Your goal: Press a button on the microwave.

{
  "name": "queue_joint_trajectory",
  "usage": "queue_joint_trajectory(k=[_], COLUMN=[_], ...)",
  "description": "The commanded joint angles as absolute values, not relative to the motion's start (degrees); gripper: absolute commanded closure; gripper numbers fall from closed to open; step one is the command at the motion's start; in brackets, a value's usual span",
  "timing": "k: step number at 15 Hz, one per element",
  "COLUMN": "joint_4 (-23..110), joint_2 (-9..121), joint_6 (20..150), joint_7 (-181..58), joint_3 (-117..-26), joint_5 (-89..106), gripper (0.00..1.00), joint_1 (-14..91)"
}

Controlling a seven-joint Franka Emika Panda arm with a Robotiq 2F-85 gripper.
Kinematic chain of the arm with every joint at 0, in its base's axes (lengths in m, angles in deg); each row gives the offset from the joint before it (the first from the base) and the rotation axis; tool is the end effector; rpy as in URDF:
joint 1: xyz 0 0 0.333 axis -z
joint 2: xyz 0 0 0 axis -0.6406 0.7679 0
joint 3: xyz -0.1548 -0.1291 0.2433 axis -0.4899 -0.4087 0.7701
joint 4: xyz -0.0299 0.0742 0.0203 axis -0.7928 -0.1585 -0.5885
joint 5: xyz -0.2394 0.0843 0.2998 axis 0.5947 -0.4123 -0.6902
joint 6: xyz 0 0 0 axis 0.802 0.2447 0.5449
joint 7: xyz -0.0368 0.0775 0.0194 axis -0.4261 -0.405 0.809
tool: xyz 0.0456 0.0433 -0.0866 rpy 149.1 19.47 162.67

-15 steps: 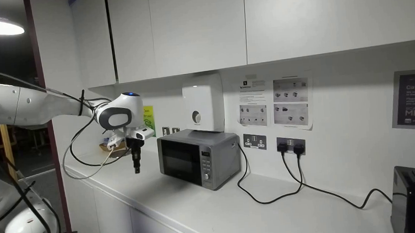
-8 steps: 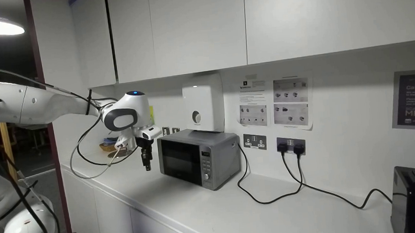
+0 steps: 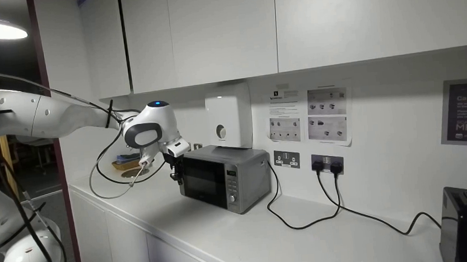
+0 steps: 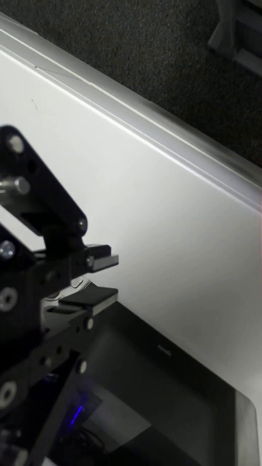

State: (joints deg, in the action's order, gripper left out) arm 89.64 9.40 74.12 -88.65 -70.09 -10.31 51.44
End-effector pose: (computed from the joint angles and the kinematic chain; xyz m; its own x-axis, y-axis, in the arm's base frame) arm 0.4055 -0.0950 0.5253 0.5866 -0.8080 0.0548 -0.7404 -0.5625 -0.3680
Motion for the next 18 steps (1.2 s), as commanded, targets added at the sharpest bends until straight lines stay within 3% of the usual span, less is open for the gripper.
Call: queue_joint_trajectory(k=[1, 18], joint_4=[87.6, 83.0], joint_2=[12.6, 23.9], joint_6=[78.5, 93.8], joint_7=[-91.0, -99.2], joint_3=[-70.4, -72.3], joint_5=[-12.9, -16.6], gripper=[1.00, 1.00], joint_1=[51.8, 51.4])
